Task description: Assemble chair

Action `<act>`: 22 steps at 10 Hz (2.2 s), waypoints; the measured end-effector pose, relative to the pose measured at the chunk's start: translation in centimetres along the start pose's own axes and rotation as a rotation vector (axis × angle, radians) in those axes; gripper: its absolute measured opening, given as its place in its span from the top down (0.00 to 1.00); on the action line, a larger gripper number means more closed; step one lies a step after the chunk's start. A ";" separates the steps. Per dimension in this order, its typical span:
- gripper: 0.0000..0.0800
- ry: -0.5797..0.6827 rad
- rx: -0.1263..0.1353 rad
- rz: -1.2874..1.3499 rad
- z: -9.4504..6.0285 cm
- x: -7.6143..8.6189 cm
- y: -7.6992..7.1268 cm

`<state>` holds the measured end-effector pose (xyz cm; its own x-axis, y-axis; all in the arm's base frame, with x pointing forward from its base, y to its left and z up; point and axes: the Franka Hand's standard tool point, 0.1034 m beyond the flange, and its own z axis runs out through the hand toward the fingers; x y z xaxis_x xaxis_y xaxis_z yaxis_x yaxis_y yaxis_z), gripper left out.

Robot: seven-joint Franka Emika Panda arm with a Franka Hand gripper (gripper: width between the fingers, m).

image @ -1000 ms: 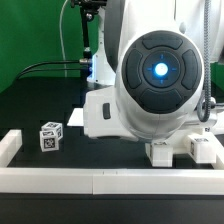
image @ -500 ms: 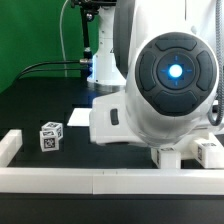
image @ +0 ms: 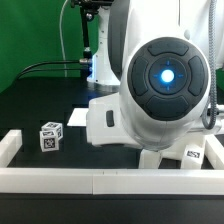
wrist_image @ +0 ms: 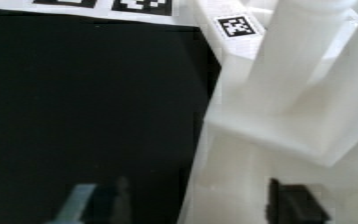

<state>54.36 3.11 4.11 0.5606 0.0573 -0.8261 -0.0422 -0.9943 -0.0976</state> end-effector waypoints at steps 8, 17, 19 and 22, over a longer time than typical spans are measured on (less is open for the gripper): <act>0.19 0.548 0.009 0.002 -5.8 -0.7 2.8; 0.19 0.734 0.032 0.060 -5.6 -4.9 2.9; 0.19 0.728 0.082 0.154 -5.4 -7.5 1.6; 0.19 0.720 0.085 0.166 -4.8 -7.6 1.3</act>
Offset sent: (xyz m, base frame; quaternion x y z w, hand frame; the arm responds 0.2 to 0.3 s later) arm 0.0094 -0.0121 0.0020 0.0092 0.1686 0.0229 0.9854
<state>54.04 0.95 12.91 0.9435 -0.1947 -0.2682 -0.2207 -0.9728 -0.0703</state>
